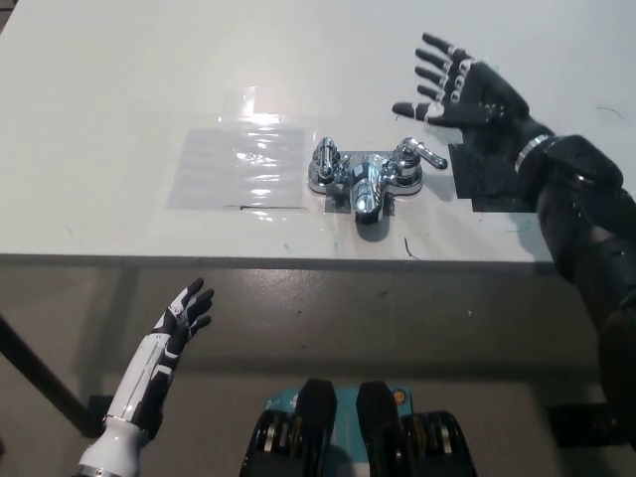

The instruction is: The faucet is at the center of the desk and the robot turn off the faucet by turning the right faucet handle using the right hand

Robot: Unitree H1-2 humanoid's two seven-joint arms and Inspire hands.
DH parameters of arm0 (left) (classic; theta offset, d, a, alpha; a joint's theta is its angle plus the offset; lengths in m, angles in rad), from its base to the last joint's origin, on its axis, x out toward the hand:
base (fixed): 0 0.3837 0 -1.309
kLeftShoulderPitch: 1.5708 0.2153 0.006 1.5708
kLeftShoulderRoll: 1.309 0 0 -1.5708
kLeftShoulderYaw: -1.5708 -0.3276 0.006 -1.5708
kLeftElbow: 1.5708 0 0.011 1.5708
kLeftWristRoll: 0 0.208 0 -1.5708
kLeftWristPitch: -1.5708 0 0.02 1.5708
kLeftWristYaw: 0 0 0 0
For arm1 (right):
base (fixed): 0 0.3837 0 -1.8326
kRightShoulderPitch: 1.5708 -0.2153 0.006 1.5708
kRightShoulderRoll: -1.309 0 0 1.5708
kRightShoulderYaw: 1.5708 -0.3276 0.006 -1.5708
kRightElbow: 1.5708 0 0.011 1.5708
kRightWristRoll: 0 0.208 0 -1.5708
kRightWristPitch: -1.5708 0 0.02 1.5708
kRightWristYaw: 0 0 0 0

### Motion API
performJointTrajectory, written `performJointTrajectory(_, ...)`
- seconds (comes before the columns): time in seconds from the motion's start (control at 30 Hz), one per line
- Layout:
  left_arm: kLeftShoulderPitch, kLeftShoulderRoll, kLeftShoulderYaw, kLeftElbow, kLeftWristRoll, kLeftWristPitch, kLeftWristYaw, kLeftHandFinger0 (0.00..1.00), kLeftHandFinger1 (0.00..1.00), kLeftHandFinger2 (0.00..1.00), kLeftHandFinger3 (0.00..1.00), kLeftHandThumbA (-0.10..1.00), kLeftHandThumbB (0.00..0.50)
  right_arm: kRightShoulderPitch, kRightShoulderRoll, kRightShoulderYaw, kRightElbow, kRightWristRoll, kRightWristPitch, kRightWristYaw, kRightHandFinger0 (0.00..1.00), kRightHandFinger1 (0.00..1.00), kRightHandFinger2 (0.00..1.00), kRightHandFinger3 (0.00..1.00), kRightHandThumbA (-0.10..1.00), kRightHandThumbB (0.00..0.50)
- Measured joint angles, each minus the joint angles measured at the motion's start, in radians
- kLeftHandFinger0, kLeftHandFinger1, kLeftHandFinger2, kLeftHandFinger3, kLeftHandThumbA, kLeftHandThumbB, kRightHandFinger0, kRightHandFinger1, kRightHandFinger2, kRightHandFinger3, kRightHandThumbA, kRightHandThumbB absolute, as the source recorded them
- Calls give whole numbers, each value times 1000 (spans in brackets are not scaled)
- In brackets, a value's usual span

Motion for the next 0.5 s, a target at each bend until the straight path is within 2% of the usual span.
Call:
performJointTrajectory(0.17,0,0,0,0,0,0,0,1000,1000,1000,1000,981,313,10,3,17,14,-8,-10,-6,1000,1000,1000,1000,1000,367)
performJointTrajectory(0.23,0,0,0,0,0,0,0,1000,1000,1000,1000,984,314,11,5,20,18,-11,-11,-6,1000,1000,1000,1000,1000,354)
performJointTrajectory(0.27,0,0,0,0,0,0,0,1000,1000,1000,1000,983,314,11,6,20,19,-11,-12,-6,1000,1000,1000,1000,1000,375)
performJointTrajectory(0.5,0,0,0,0,1,0,0,1000,1000,1000,1000,985,303,14,25,20,19,-11,-12,-5,1000,1000,1000,1000,1000,379)
